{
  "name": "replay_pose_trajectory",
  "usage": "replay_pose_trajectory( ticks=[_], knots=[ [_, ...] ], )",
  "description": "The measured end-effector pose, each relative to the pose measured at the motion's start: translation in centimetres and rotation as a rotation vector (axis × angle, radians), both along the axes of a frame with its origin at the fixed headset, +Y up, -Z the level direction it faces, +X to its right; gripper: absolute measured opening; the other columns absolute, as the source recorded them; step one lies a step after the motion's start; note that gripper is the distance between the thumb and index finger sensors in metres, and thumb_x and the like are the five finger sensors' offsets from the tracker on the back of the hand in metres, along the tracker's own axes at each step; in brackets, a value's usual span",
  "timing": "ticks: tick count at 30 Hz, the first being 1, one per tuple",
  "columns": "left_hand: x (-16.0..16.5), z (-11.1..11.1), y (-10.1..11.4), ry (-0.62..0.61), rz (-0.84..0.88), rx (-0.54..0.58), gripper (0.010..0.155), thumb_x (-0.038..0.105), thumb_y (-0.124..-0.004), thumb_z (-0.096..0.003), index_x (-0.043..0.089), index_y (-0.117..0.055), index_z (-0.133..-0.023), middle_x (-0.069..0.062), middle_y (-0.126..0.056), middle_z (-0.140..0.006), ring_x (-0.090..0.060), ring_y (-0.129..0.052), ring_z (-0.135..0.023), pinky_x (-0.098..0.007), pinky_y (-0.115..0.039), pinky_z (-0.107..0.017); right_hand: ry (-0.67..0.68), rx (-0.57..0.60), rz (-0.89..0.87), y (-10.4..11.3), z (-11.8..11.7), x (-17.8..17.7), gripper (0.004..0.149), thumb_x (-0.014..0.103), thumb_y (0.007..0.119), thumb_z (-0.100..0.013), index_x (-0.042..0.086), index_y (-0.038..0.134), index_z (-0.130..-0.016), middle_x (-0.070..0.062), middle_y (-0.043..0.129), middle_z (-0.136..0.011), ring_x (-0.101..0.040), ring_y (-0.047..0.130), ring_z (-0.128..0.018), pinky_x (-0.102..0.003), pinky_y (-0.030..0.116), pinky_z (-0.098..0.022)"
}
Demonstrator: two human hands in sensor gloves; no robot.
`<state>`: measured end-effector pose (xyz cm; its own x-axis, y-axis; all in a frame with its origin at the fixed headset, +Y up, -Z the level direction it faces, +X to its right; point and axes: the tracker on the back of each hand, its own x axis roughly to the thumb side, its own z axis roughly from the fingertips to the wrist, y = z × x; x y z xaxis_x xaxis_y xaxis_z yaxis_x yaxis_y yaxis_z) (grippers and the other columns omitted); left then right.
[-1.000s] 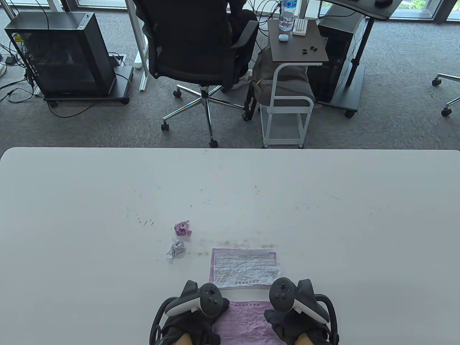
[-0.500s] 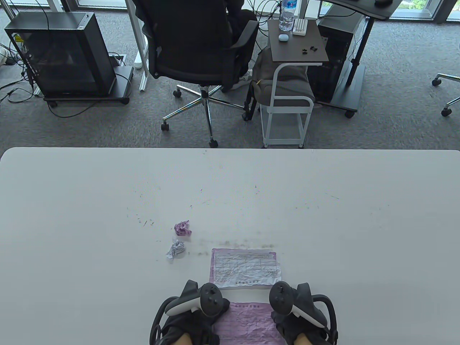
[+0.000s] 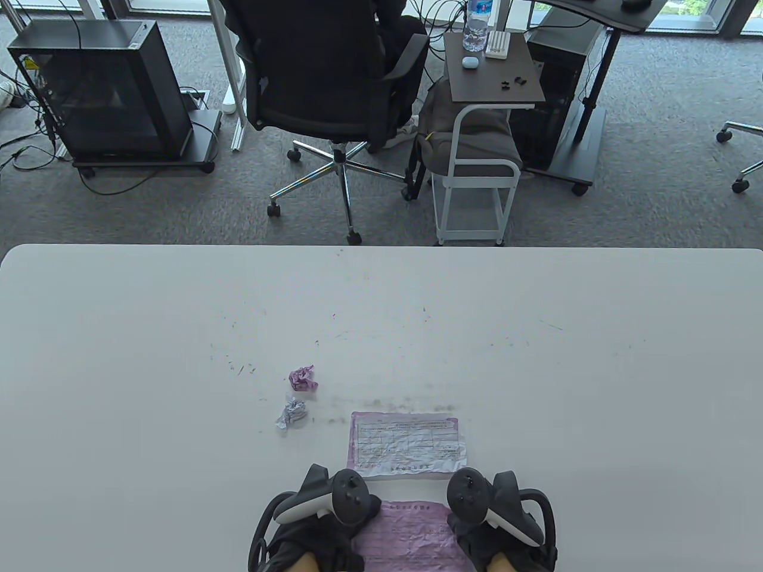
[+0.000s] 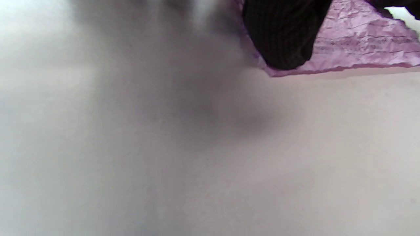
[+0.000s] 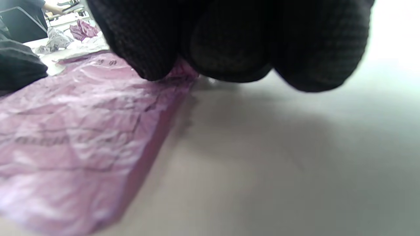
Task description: Flatten crumpled invoices and stack
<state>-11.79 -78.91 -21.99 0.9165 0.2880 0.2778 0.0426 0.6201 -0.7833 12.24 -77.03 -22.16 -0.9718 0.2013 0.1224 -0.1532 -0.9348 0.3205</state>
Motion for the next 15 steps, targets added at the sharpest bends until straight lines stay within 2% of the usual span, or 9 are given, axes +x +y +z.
replay_pose_trajectory(
  ticks=[2,5,8,12,13,15],
  knots=[
    [0.0,0.0,0.0,0.000,0.001,0.000,0.085,0.038,-0.083,-0.0528,0.035,-0.020,-0.109,-0.013,0.011,-0.104,-0.056,0.010,-0.093,-0.072,-0.021,-0.063,0.002,0.015,0.009,0.4,0.0,0.1,0.039,0.031,0.085,-0.049,0.020,0.076,-0.085,-0.006,0.085,-0.066,-0.019,0.091,-0.045,-0.037,0.089,-0.030],
    [0.0,0.0,0.0,0.000,0.000,0.000,0.085,0.038,-0.083,-0.0528,0.036,-0.020,-0.109,-0.013,0.012,-0.104,-0.056,0.010,-0.093,-0.072,-0.021,-0.063,0.032,0.011,0.028,1.0,0.0,0.1,0.038,0.032,0.084,-0.050,0.020,0.075,-0.086,-0.017,0.065,-0.089,-0.032,0.080,-0.068,-0.043,0.083,-0.044],
    [0.0,0.0,0.0,-0.001,-0.001,-0.003,0.085,0.038,-0.083,-0.0530,0.035,-0.019,-0.109,-0.013,0.012,-0.103,-0.055,0.010,-0.093,-0.072,-0.021,-0.063,0.028,0.013,-0.112,1.7,0.0,0.4,0.039,0.031,0.082,-0.051,0.017,0.072,-0.087,-0.029,0.056,-0.098,-0.042,0.074,-0.077,-0.050,0.079,-0.050],
    [0.0,0.0,-0.1,-0.001,-0.002,-0.012,0.085,0.041,-0.082,-0.0538,0.035,-0.017,-0.108,-0.013,0.014,-0.102,-0.055,0.012,-0.092,-0.072,-0.020,-0.063,-0.038,-0.039,-0.464,1.7,-0.2,1.4,0.041,0.027,0.079,-0.053,0.013,0.066,-0.090,-0.040,0.054,-0.099,-0.051,0.075,-0.078,-0.058,0.077,-0.050],
    [0.0,0.0,-0.2,-0.001,-0.004,-0.015,0.085,0.042,-0.081,-0.0543,0.034,-0.015,-0.108,-0.013,0.014,-0.102,-0.055,0.013,-0.091,-0.072,-0.019,-0.062,-0.037,-0.029,-0.481,1.7,-0.2,1.5,0.042,0.026,0.078,-0.054,0.013,0.064,-0.090,-0.041,0.056,-0.098,-0.051,0.077,-0.077,-0.059,0.078,-0.049],
    [0.1,0.1,-0.3,-0.001,-0.011,-0.019,0.085,0.044,-0.078,-0.0553,0.034,-0.012,-0.108,-0.012,0.016,-0.101,-0.055,0.014,-0.091,-0.072,-0.018,-0.062,-0.011,0.027,-0.455,1.9,-0.2,1.3,0.042,0.026,0.077,-0.053,0.013,0.062,-0.091,-0.033,0.073,-0.092,-0.043,0.091,-0.068,-0.054,0.085,-0.044]
  ],
)
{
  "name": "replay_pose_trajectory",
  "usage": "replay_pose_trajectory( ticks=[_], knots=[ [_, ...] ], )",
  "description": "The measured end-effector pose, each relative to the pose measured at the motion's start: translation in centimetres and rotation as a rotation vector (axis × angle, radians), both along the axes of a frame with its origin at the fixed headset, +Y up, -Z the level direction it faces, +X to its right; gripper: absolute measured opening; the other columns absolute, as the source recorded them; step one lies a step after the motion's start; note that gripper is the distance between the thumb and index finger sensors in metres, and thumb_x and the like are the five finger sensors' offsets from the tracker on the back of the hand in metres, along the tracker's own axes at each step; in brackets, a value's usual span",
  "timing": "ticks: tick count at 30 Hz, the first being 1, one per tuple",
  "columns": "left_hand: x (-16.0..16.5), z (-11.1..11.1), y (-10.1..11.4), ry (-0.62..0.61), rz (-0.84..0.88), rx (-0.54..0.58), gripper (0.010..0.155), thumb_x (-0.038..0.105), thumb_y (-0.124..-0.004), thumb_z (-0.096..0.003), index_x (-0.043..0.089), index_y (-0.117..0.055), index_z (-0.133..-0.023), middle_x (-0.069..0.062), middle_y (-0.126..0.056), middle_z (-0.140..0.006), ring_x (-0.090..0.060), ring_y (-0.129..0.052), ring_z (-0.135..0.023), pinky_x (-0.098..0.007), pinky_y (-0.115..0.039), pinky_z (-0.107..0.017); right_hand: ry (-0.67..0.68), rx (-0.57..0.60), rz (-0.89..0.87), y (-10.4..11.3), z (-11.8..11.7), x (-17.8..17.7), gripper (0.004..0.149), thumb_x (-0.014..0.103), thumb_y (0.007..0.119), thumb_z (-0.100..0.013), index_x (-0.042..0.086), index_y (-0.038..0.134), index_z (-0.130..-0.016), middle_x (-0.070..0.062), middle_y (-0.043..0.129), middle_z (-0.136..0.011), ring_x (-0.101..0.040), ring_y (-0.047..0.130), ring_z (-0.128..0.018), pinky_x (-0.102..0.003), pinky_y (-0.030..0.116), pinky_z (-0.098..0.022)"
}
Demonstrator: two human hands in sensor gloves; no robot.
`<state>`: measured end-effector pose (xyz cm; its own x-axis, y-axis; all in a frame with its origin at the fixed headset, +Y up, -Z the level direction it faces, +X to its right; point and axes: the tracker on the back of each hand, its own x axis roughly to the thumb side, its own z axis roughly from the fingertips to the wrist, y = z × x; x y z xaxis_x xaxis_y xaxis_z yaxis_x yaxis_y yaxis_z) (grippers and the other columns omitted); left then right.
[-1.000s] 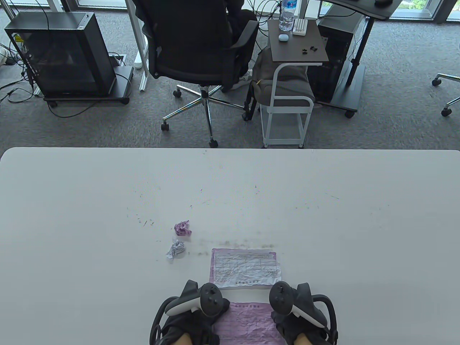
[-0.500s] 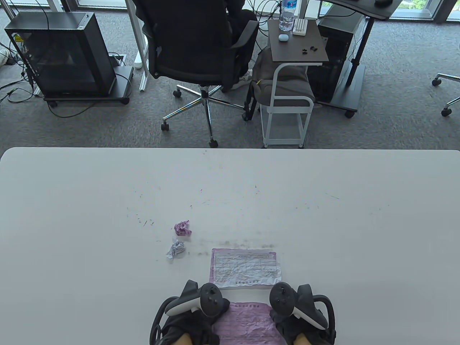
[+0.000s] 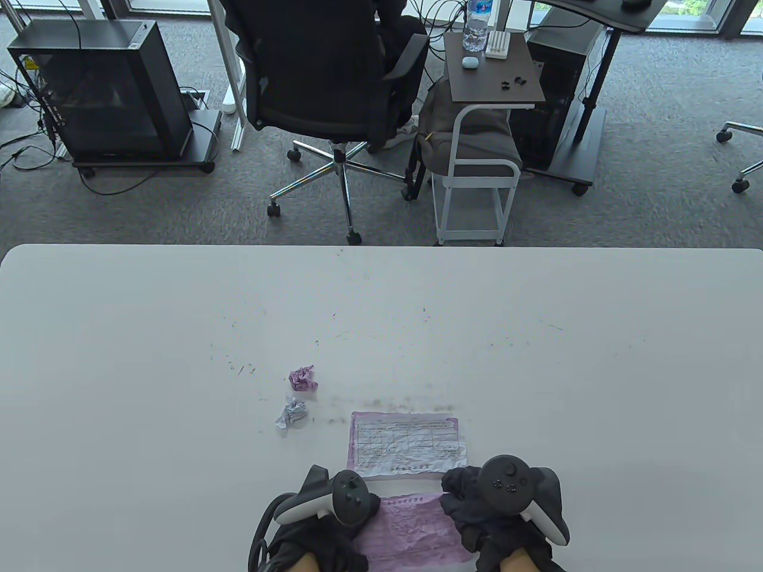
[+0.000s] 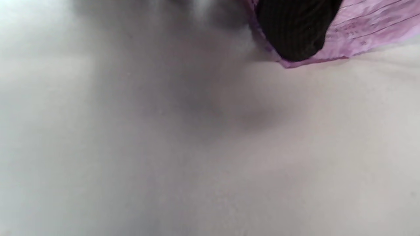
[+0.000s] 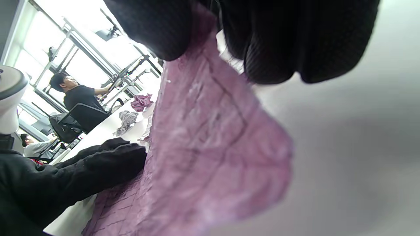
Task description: Flatten crumpled invoices and stack
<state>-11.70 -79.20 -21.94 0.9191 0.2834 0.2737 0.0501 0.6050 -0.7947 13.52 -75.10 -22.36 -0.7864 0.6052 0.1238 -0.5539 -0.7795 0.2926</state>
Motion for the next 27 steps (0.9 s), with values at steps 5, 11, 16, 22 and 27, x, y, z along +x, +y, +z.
replay_pose_trajectory(
  ticks=[5,11,16,22,27],
  knots=[
    [0.0,0.0,0.0,0.002,-0.001,0.004,0.086,0.046,-0.077,-0.0558,0.032,-0.010,-0.108,-0.012,0.016,-0.101,-0.054,0.014,-0.090,-0.071,-0.018,-0.062,0.062,0.247,0.056,1.5,0.7,-2.0,0.045,0.023,0.079,-0.051,0.009,0.061,-0.090,-0.015,0.092,-0.068,-0.022,0.101,-0.040,-0.039,0.091,-0.028],
    [0.0,0.1,0.0,0.006,0.003,0.009,0.087,0.045,-0.078,-0.0554,0.029,-0.010,-0.108,-0.013,0.015,-0.101,-0.055,0.013,-0.091,-0.072,-0.019,-0.062,0.203,0.493,0.217,4.0,2.2,-3.9,0.042,0.025,0.077,-0.051,0.017,0.064,-0.090,-0.009,0.092,-0.063,-0.017,0.097,-0.034,-0.037,0.090,-0.027],
    [-0.5,0.0,1.6,0.041,0.130,0.051,0.090,0.045,-0.079,-0.0550,0.021,-0.011,-0.109,-0.020,0.007,-0.104,-0.060,-0.004,-0.097,-0.071,-0.031,-0.066,0.224,0.618,0.184,6.0,3.2,-3.9,0.041,0.027,0.078,-0.051,0.020,0.067,-0.089,-0.008,0.094,-0.060,-0.015,0.097,-0.032,-0.036,0.090,-0.026],
    [-3.2,-0.5,3.1,0.280,0.512,0.206,0.102,0.048,-0.078,-0.0536,0.014,0.007,-0.099,-0.026,-0.002,-0.106,-0.058,-0.031,-0.103,-0.067,-0.048,-0.068,0.132,0.596,-0.046,7.0,3.5,-2.5,0.041,0.029,0.079,-0.051,0.016,0.069,-0.089,-0.006,0.095,-0.055,-0.012,0.096,-0.027,-0.033,0.090,-0.022],
    [-4.4,-0.8,1.7,0.487,0.983,-0.006,0.110,0.051,-0.081,-0.0520,0.018,0.015,-0.093,-0.026,0.005,-0.104,-0.063,-0.023,-0.104,-0.071,-0.045,-0.069,-0.052,0.482,-0.399,7.2,2.9,-0.1,0.041,0.029,0.080,-0.052,0.014,0.070,-0.089,-0.006,0.096,-0.053,-0.012,0.096,-0.026,-0.032,0.090,-0.021]
  ],
)
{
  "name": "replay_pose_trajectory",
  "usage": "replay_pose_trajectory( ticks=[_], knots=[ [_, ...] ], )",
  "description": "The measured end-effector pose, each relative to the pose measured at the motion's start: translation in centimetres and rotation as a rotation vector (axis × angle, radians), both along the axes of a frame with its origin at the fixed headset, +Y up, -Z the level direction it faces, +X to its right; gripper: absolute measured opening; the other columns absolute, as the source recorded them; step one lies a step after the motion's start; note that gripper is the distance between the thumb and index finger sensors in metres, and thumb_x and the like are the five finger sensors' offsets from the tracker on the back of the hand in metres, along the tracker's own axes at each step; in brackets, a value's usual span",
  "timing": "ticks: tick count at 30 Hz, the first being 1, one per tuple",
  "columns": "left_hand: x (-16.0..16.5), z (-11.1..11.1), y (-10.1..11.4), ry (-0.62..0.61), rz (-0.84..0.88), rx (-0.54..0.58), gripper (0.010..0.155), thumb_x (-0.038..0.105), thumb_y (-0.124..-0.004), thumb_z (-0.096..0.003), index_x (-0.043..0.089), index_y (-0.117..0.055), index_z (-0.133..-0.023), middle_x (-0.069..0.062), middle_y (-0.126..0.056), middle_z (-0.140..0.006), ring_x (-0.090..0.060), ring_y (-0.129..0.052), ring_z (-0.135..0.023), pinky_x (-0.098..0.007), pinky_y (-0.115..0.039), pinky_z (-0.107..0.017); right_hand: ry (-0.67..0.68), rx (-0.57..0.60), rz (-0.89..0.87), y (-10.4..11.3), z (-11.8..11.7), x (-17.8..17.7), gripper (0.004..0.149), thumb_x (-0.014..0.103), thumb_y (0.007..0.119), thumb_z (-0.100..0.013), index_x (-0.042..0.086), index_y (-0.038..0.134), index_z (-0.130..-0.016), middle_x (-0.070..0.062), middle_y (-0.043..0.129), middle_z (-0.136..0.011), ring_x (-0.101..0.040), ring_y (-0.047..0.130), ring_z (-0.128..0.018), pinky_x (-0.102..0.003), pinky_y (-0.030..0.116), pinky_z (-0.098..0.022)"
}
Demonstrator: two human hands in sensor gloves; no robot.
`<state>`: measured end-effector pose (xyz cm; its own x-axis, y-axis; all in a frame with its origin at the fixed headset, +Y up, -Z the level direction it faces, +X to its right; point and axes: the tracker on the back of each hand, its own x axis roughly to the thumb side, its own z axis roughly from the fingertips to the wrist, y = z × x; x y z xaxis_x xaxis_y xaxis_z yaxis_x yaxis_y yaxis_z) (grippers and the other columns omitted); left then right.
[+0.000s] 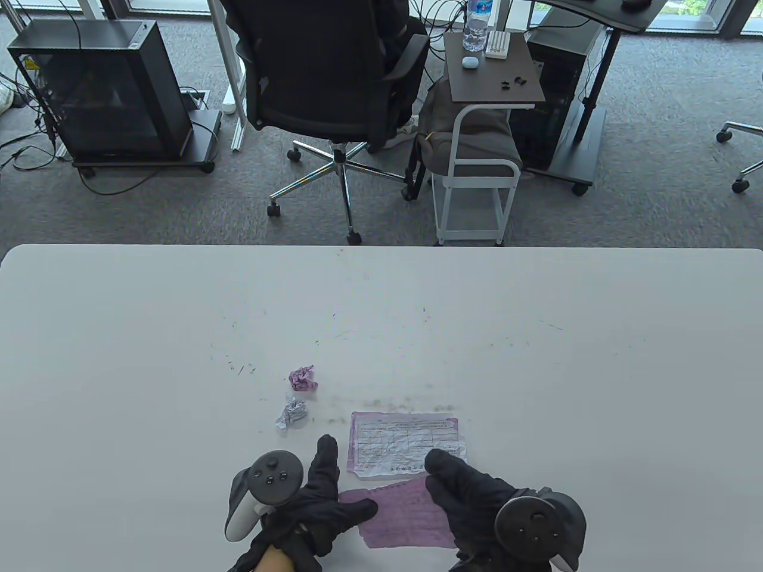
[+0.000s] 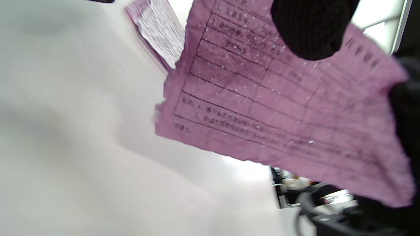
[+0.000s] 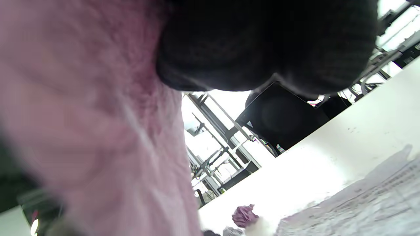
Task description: Flatten crumpled invoices and stack
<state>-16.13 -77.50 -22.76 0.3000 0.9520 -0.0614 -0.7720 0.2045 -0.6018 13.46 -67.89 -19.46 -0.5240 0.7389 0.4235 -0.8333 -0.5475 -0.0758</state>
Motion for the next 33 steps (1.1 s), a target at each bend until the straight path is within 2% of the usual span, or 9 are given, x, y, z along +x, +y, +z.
replay_pose_trajectory(
  ticks=[3,6,9,14,16,18,20,27,33],
  knots=[
    [0.9,0.2,-0.8,-0.066,0.298,-0.173,0.110,0.042,-0.084,-0.0557,0.021,0.018,-0.092,-0.030,-0.009,-0.109,-0.059,-0.047,-0.106,-0.069,-0.054,-0.070,-0.063,-0.118,-0.170,-0.9,-0.5,1.5,0.041,0.028,0.080,-0.052,0.012,0.070,-0.089,-0.008,0.096,-0.053,-0.012,0.096,-0.025,-0.033,0.090,-0.020],
    [1.6,0.2,-1.1,-0.097,0.233,-0.172,0.103,0.033,-0.082,-0.0585,0.021,0.014,-0.094,-0.029,-0.027,-0.110,-0.041,-0.078,-0.095,-0.058,-0.071,-0.067,-0.107,-0.162,-0.189,-1.6,-0.8,2.6,0.041,0.028,0.080,-0.052,0.012,0.070,-0.089,-0.007,0.096,-0.053,-0.012,0.096,-0.025,-0.033,0.090,-0.020],
    [1.5,0.2,-0.4,-0.022,0.198,-0.087,0.093,0.021,-0.080,-0.0590,0.028,0.005,-0.097,-0.023,-0.044,-0.108,-0.024,-0.091,-0.080,-0.049,-0.079,-0.063,-0.134,-0.175,-0.171,-2.0,-1.1,3.1,0.041,0.027,0.080,-0.052,0.012,0.070,-0.089,-0.007,0.096,-0.053,-0.013,0.097,-0.026,-0.033,0.090,-0.020],
    [0.7,0.1,1.2,0.064,0.163,0.094,0.081,0.014,-0.077,-0.0585,0.048,-0.015,-0.097,-0.022,-0.047,-0.108,-0.022,-0.093,-0.077,-0.048,-0.080,-0.063,-0.162,-0.155,-0.083,-2.3,-1.3,3.1,0.042,0.027,0.079,-0.052,0.011,0.069,-0.089,-0.008,0.095,-0.057,-0.015,0.098,-0.029,-0.035,0.091,-0.023],
    [0.8,0.0,2.0,0.056,0.135,0.165,0.067,0.011,-0.075,-0.0582,0.040,-0.038,-0.106,-0.023,-0.048,-0.108,-0.023,-0.093,-0.076,-0.049,-0.079,-0.063,-0.167,-0.144,-0.050,-2.3,-1.4,3.0,0.043,0.026,0.079,-0.052,0.011,0.067,-0.090,-0.008,0.095,-0.059,-0.016,0.098,-0.031,-0.036,0.091,-0.024],
    [0.9,0.2,2.8,0.056,0.096,0.231,0.051,0.011,-0.074,-0.0577,0.022,-0.062,-0.106,-0.019,-0.050,-0.108,-0.024,-0.093,-0.076,-0.050,-0.078,-0.063,-0.172,-0.137,-0.028,-2.2,-1.4,3.0,0.044,0.026,0.079,-0.052,0.011,0.066,-0.091,-0.009,0.094,-0.061,-0.017,0.098,-0.033,-0.037,0.091,-0.026],
    [1.2,0.4,3.4,0.065,0.040,0.280,0.054,0.010,-0.074,-0.0570,0.011,-0.058,-0.108,-0.018,-0.050,-0.108,-0.025,-0.092,-0.077,-0.052,-0.076,-0.064,-0.171,-0.137,-0.022,-2.2,-1.4,3.0,0.046,0.024,0.079,-0.051,0.010,0.064,-0.092,-0.010,0.093,-0.063,-0.019,0.098,-0.036,-0.038,0.090,-0.028],
    [2.4,1.0,5.3,-0.003,-0.240,0.437,0.059,0.026,-0.071,-0.0601,0.002,-0.051,-0.110,-0.027,-0.046,-0.106,-0.040,-0.084,-0.083,-0.060,-0.070,-0.061,-0.190,-0.219,0.073,-1.7,-2.0,2.9,0.053,0.021,0.081,-0.051,0.008,0.057,-0.096,-0.016,0.087,-0.074,-0.026,0.096,-0.047,-0.045,0.088,-0.035],
    [3.1,0.3,6.6,-0.053,-0.401,0.422,0.061,0.030,-0.068,-0.0613,0.001,-0.050,-0.111,-0.029,-0.045,-0.106,-0.047,-0.078,-0.087,-0.060,-0.070,-0.060,-0.208,-0.214,0.306,-0.8,-3.6,1.6,0.054,0.020,0.081,-0.050,0.007,0.056,-0.097,-0.016,0.086,-0.075,-0.027,0.096,-0.048,-0.045,0.088,-0.036]
  ],
)
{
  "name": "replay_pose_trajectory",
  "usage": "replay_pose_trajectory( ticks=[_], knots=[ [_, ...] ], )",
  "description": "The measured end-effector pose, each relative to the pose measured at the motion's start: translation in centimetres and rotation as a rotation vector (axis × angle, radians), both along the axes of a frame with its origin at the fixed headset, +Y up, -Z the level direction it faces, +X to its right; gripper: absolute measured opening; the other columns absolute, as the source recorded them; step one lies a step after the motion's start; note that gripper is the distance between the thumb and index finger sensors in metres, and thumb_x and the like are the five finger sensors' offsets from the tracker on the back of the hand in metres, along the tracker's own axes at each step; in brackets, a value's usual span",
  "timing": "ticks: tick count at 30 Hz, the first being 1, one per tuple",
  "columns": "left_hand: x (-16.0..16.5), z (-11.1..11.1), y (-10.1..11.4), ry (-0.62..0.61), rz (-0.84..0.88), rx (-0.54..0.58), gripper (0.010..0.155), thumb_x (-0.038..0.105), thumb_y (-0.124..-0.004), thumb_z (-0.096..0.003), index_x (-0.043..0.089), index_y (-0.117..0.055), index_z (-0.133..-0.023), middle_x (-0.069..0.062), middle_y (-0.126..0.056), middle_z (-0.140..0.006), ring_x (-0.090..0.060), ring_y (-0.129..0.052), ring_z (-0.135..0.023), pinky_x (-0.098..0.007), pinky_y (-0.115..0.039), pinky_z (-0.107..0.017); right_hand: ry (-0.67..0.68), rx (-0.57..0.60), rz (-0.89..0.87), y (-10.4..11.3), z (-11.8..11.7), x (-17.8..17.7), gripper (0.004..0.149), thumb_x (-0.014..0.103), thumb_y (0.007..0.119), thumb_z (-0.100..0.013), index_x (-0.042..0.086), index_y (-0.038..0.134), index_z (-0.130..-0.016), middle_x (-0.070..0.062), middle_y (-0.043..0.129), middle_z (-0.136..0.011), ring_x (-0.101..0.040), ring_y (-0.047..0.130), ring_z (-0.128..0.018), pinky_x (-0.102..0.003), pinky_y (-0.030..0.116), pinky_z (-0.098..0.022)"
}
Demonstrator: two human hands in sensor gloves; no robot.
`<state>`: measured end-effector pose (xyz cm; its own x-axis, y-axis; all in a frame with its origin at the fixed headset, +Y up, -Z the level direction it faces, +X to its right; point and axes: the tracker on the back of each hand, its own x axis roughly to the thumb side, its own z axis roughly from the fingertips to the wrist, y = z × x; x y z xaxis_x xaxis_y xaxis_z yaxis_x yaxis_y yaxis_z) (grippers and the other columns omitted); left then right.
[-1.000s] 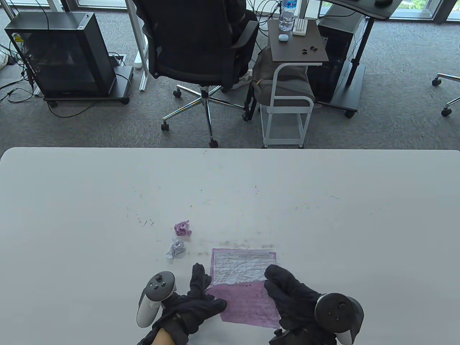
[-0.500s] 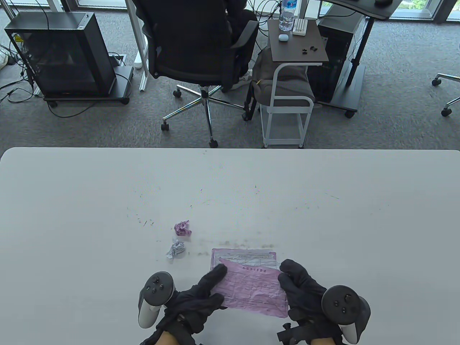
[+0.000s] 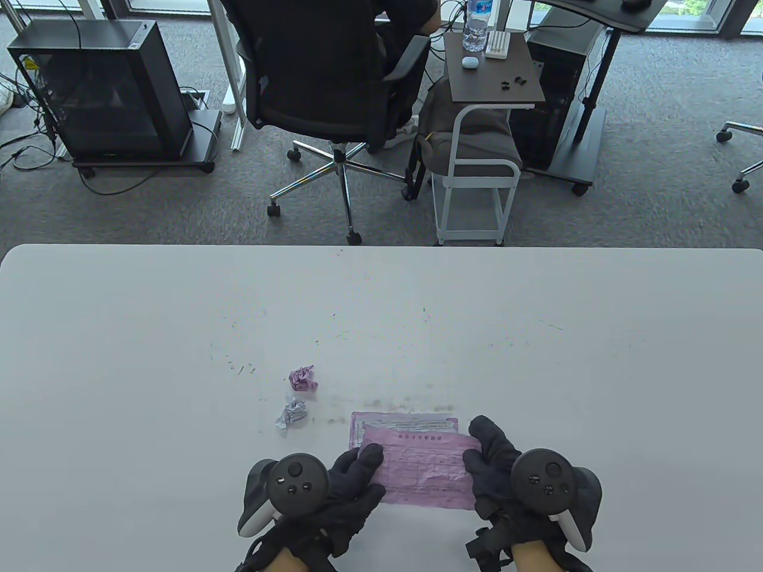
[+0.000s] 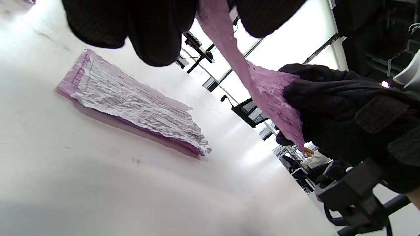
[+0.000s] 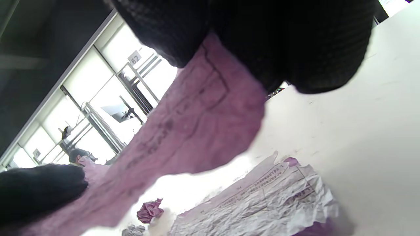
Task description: Flatten crumpled invoices and stack
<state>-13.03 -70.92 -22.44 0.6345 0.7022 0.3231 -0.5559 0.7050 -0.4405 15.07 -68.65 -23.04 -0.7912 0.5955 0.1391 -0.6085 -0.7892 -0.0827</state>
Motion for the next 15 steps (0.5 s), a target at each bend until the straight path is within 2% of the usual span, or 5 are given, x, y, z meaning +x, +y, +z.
replay_pose_trajectory(
  ticks=[6,9,12,15],
  knots=[
    [0.7,-1.7,-1.3,-0.002,-0.108,-0.040,0.062,0.031,-0.067,-0.0615,0.003,-0.047,-0.112,-0.026,-0.039,-0.108,-0.051,-0.069,-0.091,-0.061,-0.067,-0.061,0.010,-0.014,0.137,-1.3,-2.1,-1.2,0.056,0.019,0.081,-0.050,0.008,0.054,-0.098,-0.017,0.084,-0.078,-0.027,0.095,-0.051,-0.046,0.088,-0.037],
    [1.5,-1.3,-1.1,-0.035,-0.053,0.009,0.061,0.030,-0.068,-0.0614,0.003,-0.047,-0.112,-0.025,-0.039,-0.109,-0.052,-0.068,-0.091,-0.062,-0.065,-0.062,0.056,0.038,0.024,-1.4,-1.0,-2.3,0.055,0.018,0.081,-0.050,0.007,0.056,-0.097,-0.018,0.085,-0.077,-0.028,0.095,-0.050,-0.046,0.087,-0.037],
    [1.2,-1.5,-0.7,-0.035,-0.099,0.095,0.061,0.031,-0.068,-0.0612,0.003,-0.048,-0.112,-0.025,-0.040,-0.109,-0.051,-0.068,-0.091,-0.061,-0.066,-0.061,0.072,0.068,0.141,-0.6,-0.5,-2.5,0.055,0.020,0.081,-0.050,0.008,0.055,-0.098,-0.016,0.085,-0.077,-0.027,0.095,-0.051,-0.045,0.088,-0.037],
    [0.6,-1.6,-0.9,-0.031,-0.034,0.082,0.063,0.033,-0.068,-0.0614,0.003,-0.046,-0.113,-0.025,-0.038,-0.109,-0.054,-0.064,-0.093,-0.062,-0.064,-0.062,0.055,0.095,0.077,0.3,0.0,-2.1,0.055,0.020,0.081,-0.050,0.008,0.055,-0.098,-0.016,0.085,-0.077,-0.027,0.095,-0.050,-0.045,0.088,-0.037]
  ],
)
